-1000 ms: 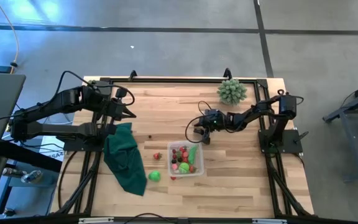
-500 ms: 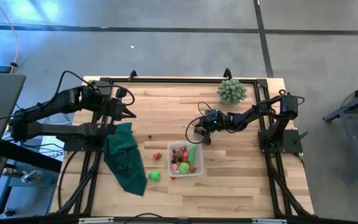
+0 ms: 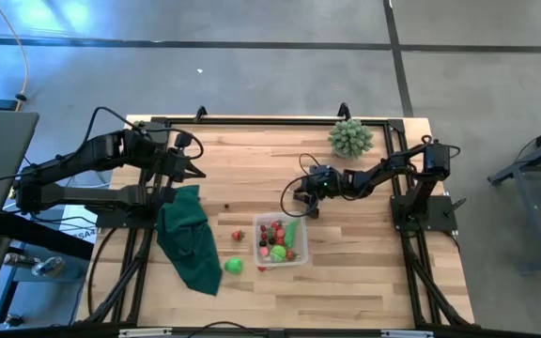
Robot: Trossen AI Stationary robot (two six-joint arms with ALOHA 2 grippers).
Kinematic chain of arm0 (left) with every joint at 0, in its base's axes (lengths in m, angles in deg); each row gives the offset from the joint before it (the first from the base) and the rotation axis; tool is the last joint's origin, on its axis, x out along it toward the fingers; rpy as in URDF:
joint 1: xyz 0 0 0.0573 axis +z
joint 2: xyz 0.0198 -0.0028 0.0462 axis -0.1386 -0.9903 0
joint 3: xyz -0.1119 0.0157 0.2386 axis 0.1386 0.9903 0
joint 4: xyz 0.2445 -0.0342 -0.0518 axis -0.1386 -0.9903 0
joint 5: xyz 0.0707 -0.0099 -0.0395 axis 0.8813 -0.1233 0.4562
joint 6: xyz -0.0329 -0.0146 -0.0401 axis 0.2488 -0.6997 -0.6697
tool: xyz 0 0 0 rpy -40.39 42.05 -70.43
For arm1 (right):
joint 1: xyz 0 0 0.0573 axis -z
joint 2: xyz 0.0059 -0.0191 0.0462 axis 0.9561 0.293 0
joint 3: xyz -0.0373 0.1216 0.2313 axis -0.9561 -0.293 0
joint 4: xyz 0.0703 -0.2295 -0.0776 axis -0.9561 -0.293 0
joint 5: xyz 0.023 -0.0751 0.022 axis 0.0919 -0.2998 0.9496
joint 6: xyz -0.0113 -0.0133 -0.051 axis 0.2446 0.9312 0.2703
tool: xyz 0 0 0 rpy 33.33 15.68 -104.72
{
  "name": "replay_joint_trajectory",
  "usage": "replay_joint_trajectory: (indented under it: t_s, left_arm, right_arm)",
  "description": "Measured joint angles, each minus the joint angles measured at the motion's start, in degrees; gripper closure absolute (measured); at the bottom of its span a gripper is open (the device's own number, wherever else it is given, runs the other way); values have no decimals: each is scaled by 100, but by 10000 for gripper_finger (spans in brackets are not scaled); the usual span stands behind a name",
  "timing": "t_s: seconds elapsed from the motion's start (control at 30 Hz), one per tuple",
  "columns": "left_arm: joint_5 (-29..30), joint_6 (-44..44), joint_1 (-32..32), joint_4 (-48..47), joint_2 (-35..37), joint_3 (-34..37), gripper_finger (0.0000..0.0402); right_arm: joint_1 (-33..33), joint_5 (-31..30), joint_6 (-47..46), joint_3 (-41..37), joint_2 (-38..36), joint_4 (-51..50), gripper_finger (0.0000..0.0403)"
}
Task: Pick and placing Produce into tupperware
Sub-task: Put the blueberry into the transparent bin
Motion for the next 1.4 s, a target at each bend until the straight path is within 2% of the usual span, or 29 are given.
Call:
replay_joint_trajectory:
  t_s: [0.27, 0.63, 0.8, 1.03, 1.23, 1.4]
  left_arm:
    - [0, -1, 1, 0, 0, 1, 401]
    - [1, 0, 0, 1, 0, 0, 401]
    - [0, -2, 0, 0, 0, 2, 401]
    - [1, -1, 1, 1, 0, 2, 401]
    - [1, -1, 2, 0, 0, 0, 401]
    - [0, 0, 0, 0, 0, 1, 401]
  right_arm:
    - [-2, 23, -9, -7, 4, 27, 327]
    - [-6, -22, -103, -11, -92, 53, 329]
    - [-13, -170, -113, -57, -606, -245, 330]
    - [31, -257, -518, 21, -1688, -376, 330]
    - [-139, -257, -540, 815, -2545, -1538, 330]
    - [-477, -270, -542, 2010, -2695, -2874, 330]
